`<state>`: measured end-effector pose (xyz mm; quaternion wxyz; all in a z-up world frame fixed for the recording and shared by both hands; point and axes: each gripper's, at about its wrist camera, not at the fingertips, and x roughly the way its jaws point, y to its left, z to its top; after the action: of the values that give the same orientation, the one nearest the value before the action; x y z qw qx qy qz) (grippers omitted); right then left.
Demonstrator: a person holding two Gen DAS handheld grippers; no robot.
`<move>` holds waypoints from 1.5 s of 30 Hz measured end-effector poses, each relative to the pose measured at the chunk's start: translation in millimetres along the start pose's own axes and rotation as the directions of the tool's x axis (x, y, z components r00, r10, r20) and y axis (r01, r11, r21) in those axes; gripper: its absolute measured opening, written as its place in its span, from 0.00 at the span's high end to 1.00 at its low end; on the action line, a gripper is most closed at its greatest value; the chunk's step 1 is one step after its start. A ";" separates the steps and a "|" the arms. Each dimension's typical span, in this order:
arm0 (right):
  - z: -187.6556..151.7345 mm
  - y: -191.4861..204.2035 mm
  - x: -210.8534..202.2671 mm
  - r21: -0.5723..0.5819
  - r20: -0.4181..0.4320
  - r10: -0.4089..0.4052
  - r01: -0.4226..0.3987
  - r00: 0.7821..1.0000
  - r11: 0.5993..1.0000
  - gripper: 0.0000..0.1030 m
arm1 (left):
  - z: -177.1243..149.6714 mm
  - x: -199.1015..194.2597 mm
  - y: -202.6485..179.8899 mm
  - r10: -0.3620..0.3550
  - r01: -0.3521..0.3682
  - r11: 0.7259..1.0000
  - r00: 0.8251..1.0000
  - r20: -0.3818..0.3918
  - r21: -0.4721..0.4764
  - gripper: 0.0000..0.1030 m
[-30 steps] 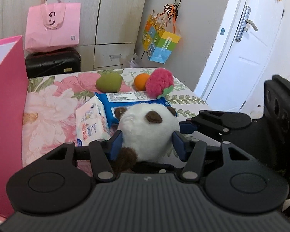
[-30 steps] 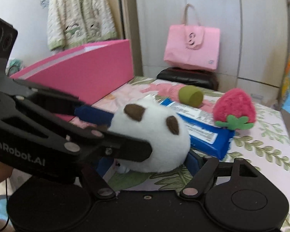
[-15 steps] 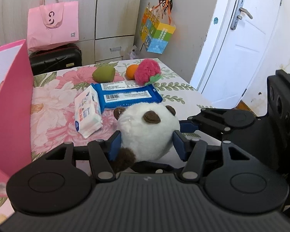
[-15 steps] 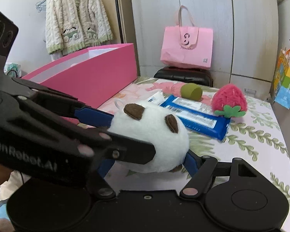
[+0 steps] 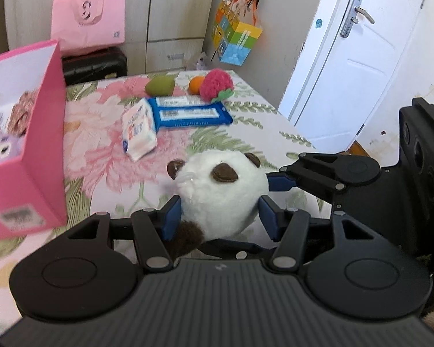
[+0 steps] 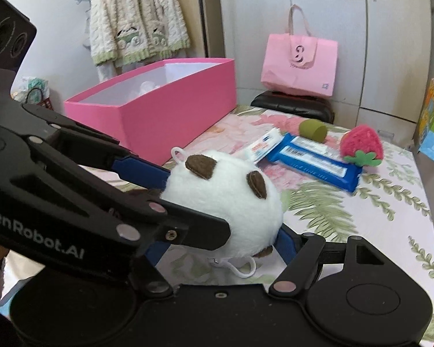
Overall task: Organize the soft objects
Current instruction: 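Reach the left gripper to the white panda plush and close on it, then lift the panda plush with the left gripper over the pink shoebox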
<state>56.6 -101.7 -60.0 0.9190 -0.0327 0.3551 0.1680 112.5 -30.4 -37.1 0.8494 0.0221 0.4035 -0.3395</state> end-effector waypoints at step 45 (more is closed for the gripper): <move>198.4 103.1 88.6 -0.315 0.155 0.333 -0.272 0.930 0.909 0.22 | 68.0 -122.9 193.1 0.282 -0.193 0.920 0.929 0.238 -0.340 0.42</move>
<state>211.0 56.2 35.2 0.8986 -0.0930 0.2307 0.3615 218.4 165.5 49.2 0.9260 -0.1113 0.3210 -0.1646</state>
